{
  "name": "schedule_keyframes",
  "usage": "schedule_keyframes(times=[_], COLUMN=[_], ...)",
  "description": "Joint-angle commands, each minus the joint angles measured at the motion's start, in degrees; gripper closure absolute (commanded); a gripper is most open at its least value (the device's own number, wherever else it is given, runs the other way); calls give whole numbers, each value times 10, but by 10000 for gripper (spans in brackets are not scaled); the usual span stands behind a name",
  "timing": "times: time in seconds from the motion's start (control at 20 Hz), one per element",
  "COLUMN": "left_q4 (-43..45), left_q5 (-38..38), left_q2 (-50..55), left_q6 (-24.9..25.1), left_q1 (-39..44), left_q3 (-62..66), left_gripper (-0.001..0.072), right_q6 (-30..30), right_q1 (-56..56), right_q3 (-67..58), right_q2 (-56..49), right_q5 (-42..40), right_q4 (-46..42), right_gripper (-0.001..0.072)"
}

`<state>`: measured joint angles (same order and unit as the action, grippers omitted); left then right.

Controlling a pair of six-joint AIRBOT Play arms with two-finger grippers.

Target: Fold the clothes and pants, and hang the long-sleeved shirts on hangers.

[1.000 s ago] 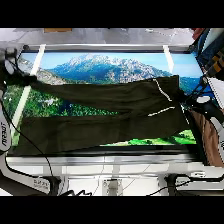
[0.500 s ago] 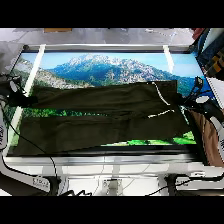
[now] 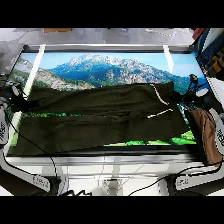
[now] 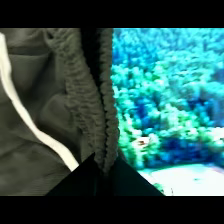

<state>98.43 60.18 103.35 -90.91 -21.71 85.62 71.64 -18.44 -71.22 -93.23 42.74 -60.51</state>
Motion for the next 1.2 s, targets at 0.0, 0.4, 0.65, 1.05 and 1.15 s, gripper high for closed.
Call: schedule_keyframes(times=[0.0, 0.4, 0.65, 1.05, 1.15], left_q4=[0, 2, 0, 1, 5], left_q5=[-3, -6, -6, 25, 22], left_q2=[9, 9, 9, -33, -68], left_q6=[-2, -2, -6, -44, -47], left_q1=[-1, -2, -1, 0, -1], left_q3=[0, 0, 0, 1, 1], left_gripper=[691, 692, 690, 12, 130], right_q6=[59, 59, 59, 58, 58], right_q1=[-9, -12, -12, -12, -12], right_q3=[-45, -45, -45, -45, -45], right_q2=[-19, -22, -22, -14, 1], right_q5=[49, 49, 31, 33, 36], right_q4=[-107, -179, -177, -175, -184], right_gripper=[673, 672, 671, 123, 123])
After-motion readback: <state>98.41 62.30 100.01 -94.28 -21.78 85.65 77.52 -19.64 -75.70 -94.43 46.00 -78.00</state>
